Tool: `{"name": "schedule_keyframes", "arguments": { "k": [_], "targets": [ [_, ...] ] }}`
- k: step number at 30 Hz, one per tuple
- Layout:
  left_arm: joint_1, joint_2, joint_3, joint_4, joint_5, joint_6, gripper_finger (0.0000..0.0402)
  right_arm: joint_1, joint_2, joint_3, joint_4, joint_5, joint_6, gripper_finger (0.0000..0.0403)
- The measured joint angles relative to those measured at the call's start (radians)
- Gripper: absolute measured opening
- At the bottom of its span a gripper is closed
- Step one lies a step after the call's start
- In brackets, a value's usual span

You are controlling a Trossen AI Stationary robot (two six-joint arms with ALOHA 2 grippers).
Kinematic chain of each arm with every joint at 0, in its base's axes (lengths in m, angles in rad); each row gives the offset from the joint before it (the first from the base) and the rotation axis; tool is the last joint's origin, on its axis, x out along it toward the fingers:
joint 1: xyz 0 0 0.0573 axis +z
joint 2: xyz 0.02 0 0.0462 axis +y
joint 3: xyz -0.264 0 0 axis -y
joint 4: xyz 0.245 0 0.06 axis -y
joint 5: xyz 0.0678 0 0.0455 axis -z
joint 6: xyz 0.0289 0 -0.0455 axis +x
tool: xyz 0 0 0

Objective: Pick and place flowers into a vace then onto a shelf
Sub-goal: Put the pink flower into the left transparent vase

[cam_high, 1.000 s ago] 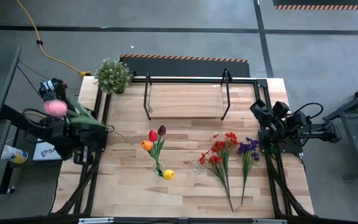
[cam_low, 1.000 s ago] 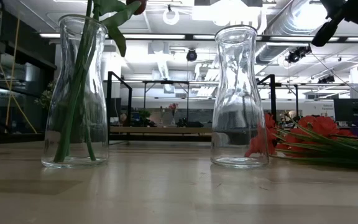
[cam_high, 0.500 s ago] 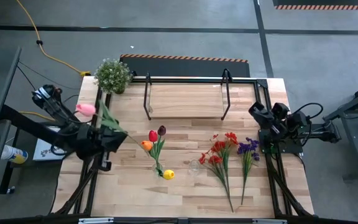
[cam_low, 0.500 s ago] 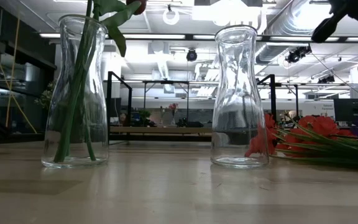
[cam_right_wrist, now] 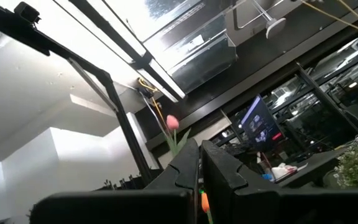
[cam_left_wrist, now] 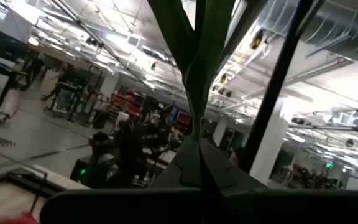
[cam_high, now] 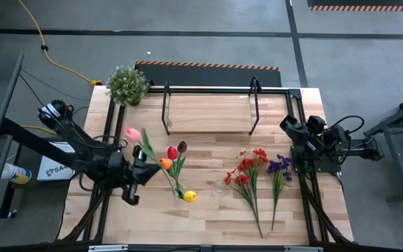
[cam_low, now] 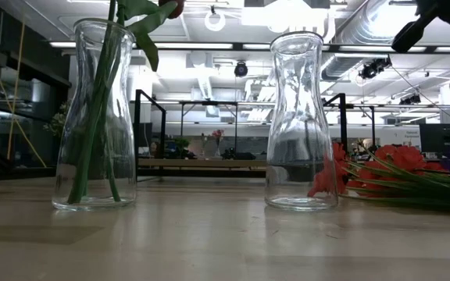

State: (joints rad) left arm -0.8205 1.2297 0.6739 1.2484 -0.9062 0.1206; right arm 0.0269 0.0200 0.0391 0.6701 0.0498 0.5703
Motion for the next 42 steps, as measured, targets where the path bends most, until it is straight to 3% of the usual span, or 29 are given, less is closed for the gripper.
{"name": "schedule_keyframes", "arguments": {
  "k": [5, 19, 30, 38, 42],
  "targets": [
    [-0.027, 0.053, -0.001, 0.035, -0.072, 0.091, 0.0019, 0.0, 0.0, 0.0, 0.0, 0.009, -0.005, 0.0012],
    [-0.077, 0.146, -0.001, 0.041, -0.155, 0.302, 0.0019, 0.0, 0.0, 0.0, 0.0, 0.003, -0.002, 0.0012],
    [-0.077, 0.164, -0.005, 0.052, -0.133, 0.425, 0.0019, 0.0, 0.0, 0.0, 0.0, 0.002, 0.032, 0.0012],
    [-0.069, 0.227, -0.093, 0.305, -0.045, 0.457, 0.0019, 0.0, 0.0, 0.0, 0.0, 0.001, 0.032, 0.0012],
    [-0.071, 0.263, -0.098, 0.313, -0.051, 0.425, 0.0019, 0.0, 0.0, 0.0, -0.001, 0.001, 0.032, 0.0012]
  ]
}}
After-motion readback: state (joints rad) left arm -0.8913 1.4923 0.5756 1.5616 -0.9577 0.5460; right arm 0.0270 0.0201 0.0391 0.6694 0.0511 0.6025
